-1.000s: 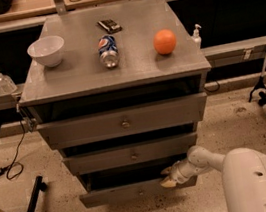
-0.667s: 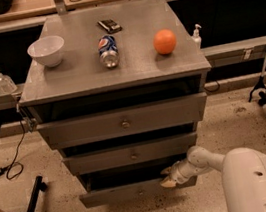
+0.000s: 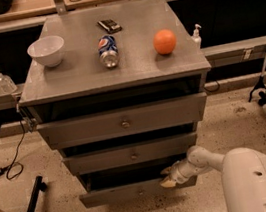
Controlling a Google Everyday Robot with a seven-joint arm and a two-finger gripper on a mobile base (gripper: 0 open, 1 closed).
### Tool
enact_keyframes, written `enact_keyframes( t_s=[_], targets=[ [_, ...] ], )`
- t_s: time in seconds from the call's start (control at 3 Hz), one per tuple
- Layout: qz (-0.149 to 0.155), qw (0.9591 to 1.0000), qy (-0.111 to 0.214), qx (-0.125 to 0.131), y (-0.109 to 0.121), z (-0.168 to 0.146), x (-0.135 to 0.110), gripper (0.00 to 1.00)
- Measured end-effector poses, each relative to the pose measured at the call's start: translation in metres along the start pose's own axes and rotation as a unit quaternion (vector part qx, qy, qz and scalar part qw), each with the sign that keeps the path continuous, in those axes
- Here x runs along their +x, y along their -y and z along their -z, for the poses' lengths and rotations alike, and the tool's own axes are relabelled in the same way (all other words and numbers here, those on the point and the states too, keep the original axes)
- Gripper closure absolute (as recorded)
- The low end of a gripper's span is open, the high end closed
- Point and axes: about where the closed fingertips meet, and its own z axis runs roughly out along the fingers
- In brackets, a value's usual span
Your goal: Open bottom drawer
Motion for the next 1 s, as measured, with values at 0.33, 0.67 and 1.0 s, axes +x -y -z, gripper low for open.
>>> enact_keyframes(
  t_s=[0.33, 0.67, 1.0],
  targets=[
    [0.000, 1.0000, 0.000, 0.000, 0.0000, 0.0000, 0.0000, 0.59],
    [-0.006, 0.9999, -0.009, -0.005, -0.0045, -0.0014, 0.0038, 0.35],
    [-0.010, 0.9998, -0.014, -0.010, -0.0087, -0.0020, 0.0065, 0.04]
  ],
)
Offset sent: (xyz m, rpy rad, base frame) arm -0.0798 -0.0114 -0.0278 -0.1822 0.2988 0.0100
